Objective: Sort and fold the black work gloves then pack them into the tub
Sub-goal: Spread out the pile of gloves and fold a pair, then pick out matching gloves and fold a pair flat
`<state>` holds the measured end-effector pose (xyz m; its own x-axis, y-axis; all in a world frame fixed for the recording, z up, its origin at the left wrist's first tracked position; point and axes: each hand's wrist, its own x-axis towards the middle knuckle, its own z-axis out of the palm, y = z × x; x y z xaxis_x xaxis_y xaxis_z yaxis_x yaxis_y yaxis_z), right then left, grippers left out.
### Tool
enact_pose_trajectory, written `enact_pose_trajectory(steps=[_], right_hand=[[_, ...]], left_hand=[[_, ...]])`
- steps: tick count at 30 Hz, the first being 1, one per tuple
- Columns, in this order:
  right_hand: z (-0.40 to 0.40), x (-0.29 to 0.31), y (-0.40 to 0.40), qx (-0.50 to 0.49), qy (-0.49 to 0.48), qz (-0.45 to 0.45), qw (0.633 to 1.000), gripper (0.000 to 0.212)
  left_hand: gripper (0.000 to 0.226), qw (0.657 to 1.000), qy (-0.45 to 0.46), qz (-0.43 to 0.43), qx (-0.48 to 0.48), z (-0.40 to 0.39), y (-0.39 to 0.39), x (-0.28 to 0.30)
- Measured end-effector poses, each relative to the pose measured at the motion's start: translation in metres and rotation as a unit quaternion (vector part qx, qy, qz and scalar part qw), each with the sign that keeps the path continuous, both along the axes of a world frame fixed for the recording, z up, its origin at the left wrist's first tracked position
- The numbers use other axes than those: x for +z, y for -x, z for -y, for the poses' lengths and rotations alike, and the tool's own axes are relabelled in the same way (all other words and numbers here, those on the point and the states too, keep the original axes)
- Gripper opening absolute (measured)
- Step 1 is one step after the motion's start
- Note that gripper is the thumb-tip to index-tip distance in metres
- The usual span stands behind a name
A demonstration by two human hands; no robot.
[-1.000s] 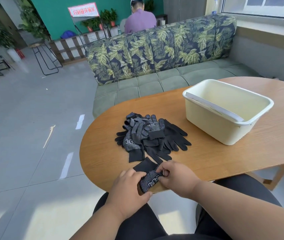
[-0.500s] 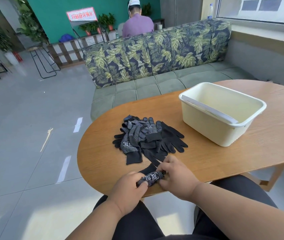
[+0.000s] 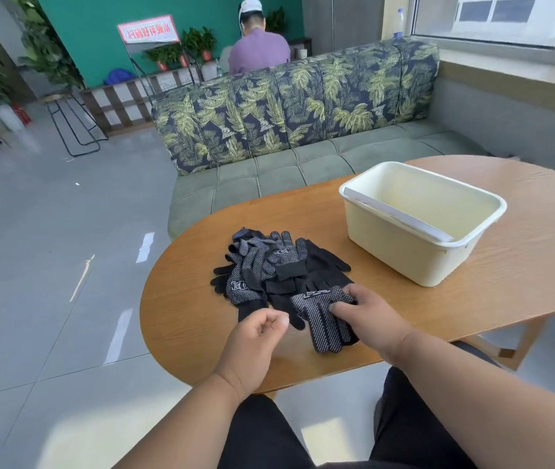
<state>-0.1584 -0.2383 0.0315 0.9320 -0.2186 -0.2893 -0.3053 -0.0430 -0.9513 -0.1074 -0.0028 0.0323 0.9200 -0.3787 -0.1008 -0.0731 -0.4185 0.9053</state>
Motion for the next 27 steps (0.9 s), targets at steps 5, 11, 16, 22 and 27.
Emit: enact_pose_trajectory(steps=[5,11,16,22,27], right_hand=[[0.038,-0.01,0.001,-0.118,-0.004,-0.082,0.99,0.013],[0.058,-0.021,0.0,-0.141,0.228,-0.131,0.954,0.048],[0.049,-0.015,0.003,-0.132,0.402,-0.137,0.896,0.054],[0.033,-0.006,0.0,-0.124,0.449,-0.052,0.883,0.047],[0.013,-0.008,-0.002,-0.085,0.447,-0.001,0.891,0.038]], left_hand=[[0.017,0.993,-0.103,0.044,0.027,-0.002,-0.009,-0.023],[0.024,0.987,-0.119,0.102,0.043,-0.009,-0.021,-0.033],[0.027,0.971,-0.177,0.145,0.063,-0.015,-0.03,-0.041],[0.038,0.955,-0.246,0.158,0.054,-0.02,-0.029,-0.045],[0.044,0.933,-0.312,0.181,0.001,-0.024,-0.027,-0.05]])
